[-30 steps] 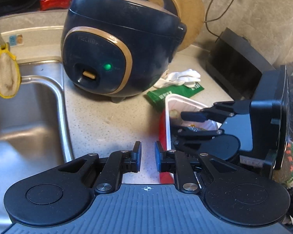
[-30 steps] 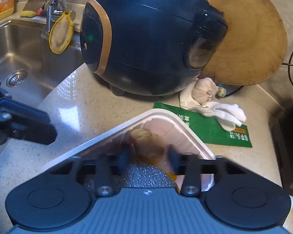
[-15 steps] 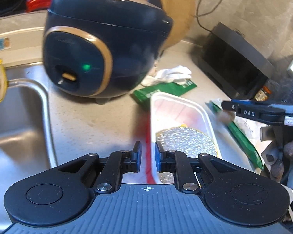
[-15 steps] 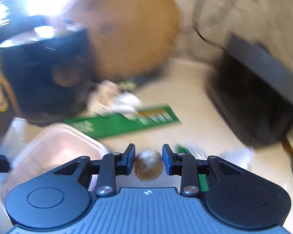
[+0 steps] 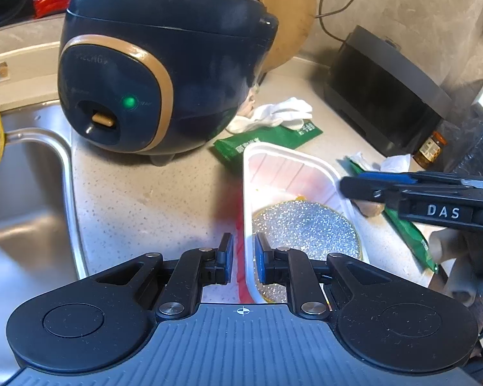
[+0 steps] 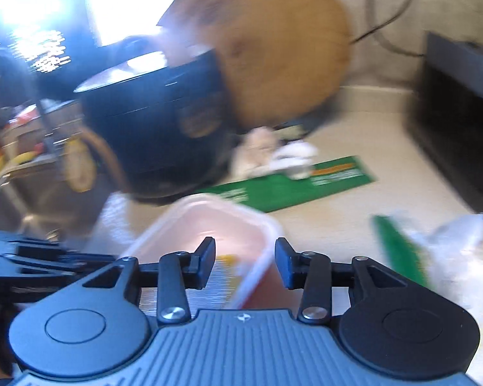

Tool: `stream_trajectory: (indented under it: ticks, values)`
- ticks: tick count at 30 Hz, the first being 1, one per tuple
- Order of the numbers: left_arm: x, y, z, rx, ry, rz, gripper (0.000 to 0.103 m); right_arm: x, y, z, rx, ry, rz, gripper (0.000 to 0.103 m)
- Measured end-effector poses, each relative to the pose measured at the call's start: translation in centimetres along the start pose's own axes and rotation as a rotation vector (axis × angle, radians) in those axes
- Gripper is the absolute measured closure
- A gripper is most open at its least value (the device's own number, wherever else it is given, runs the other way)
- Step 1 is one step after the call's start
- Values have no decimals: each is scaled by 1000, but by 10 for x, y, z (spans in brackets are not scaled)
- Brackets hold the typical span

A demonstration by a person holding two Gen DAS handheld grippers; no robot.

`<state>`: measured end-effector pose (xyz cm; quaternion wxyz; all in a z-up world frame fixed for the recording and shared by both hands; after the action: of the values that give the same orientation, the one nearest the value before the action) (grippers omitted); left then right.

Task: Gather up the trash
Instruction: 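Grasp the yellow-edged silver scrubber inside the tray with the right gripper, then lift the scrubber out of the tray and release it onto the counter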

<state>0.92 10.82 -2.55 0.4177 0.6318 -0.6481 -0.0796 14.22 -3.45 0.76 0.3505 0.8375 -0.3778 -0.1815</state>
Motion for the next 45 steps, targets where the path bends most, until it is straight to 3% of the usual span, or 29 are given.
stream_trajectory:
  ticks: [2, 7, 14, 18, 23, 28, 33, 35, 36, 37, 40, 45]
  values:
    - [-1, 1, 2, 0, 1, 1, 86, -12, -10, -3, -26, 16, -22, 62]
    - [-1, 2, 6, -5, -4, -1, 86, -33, -45, -6, -108, 49, 16, 62]
    - [-3, 4, 10, -9, 3, 4, 85, -30, -62, -7, -224, 49, 48, 59]
    - [-3, -2, 14, -17, -1, 5, 85, -22, -56, -6, -279, -29, -30, 58]
    - [-4, -12, 18, -33, -7, 0, 86, -11, -49, -3, -345, -215, -178, 57]
    - [-11, -11, 15, 12, 12, 14, 88, -6, -34, -2, -358, -335, -313, 57]
    - [-15, -11, 15, 37, 26, 11, 85, -15, -31, 10, -402, -304, -308, 57]
    - [-17, -11, 15, 47, 35, 16, 86, -16, -35, 20, -437, -317, -313, 63]
    - [-17, -11, 15, 51, 39, 17, 85, -17, -34, 24, -438, -316, -315, 78]
    - [-17, -10, 15, 52, 41, 18, 85, -16, -33, 26, -442, -318, -311, 81]
    - [-19, -7, 12, 49, 67, 35, 87, -9, -24, 23, -392, -356, -316, 87]
    - [-19, 20, -9, 122, 106, 100, 86, 30, 9, -1, -219, -457, -292, 89]
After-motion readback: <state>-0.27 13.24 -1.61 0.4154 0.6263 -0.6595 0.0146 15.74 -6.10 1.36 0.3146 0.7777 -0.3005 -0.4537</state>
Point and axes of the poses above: each gripper's, at about its wrist camera, not at the fingertips, and y roughly against the way its jaws point, x to its right, z to its underside, the point moved 4 cm from there along -y, roughly the way its jaws point, and after that the axes turned 11 degrees about z, right-handed, at the moved point
